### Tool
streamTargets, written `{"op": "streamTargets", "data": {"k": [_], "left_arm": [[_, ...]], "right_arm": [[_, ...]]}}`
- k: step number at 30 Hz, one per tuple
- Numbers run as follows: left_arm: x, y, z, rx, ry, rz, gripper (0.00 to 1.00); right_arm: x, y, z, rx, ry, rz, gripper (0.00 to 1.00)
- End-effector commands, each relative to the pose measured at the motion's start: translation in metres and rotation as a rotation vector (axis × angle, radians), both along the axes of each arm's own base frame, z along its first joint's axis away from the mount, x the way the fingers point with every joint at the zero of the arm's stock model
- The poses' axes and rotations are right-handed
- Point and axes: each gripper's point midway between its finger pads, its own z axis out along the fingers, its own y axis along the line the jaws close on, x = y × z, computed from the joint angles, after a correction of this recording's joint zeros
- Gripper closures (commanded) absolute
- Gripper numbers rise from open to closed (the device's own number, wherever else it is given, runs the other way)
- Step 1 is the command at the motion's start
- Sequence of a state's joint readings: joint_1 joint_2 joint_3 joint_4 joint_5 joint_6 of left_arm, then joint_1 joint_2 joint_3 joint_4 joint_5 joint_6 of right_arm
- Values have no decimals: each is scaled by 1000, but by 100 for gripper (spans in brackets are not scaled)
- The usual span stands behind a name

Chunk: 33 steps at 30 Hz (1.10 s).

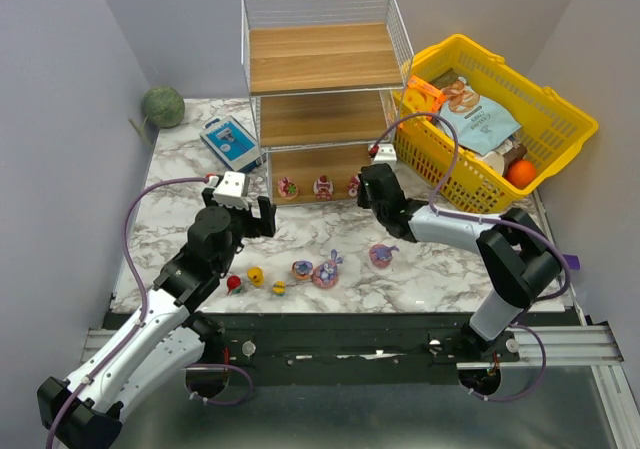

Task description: Place and organize the plastic toys onto the shelf

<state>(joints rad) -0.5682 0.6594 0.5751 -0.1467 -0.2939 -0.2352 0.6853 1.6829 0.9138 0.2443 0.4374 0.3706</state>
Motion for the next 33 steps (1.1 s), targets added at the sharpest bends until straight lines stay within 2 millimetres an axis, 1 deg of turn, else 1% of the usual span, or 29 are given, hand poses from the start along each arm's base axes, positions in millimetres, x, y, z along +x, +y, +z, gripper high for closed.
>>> {"op": "streamTargets", "data": {"k": [1,8,10,11,13,14,17,18,23,29,33], "left_arm": [[-3,-1,-2,-15,3,-11,4],[-3,1,-1,-18,2,-6,4],[-4,1,0,-21,0,-4,4],[-4,1,1,-22,-3,-4,4],[-4,1,0,-23,-1,-4,4],[-4,2,1,-23,-4,-3,4],[-4,2,2,-22,-5,0,4],[-4,2,1,-23,-3,0,4],[-5,4,2,-22,-7,6,4],[-4,4,0,-19,-2,9,4],[-4,3,1,-21,-3,8,4]], "right_arm": [[-5,7,7,111,10,-11,76],[-11,11,-6,168,66,-41,91],[-11,13,-15,185,94,-51,95],[-11,16,-17,190,101,-50,99],[-9,20,-21,215,118,-66,99],[-8,21,-28,214,133,-76,99],[-4,27,-34,237,154,-89,99],[-5,26,-41,229,170,-97,99],[1,25,-45,224,163,-121,99],[2,17,-51,212,157,-169,99],[6,15,-49,238,128,-202,99]]}}
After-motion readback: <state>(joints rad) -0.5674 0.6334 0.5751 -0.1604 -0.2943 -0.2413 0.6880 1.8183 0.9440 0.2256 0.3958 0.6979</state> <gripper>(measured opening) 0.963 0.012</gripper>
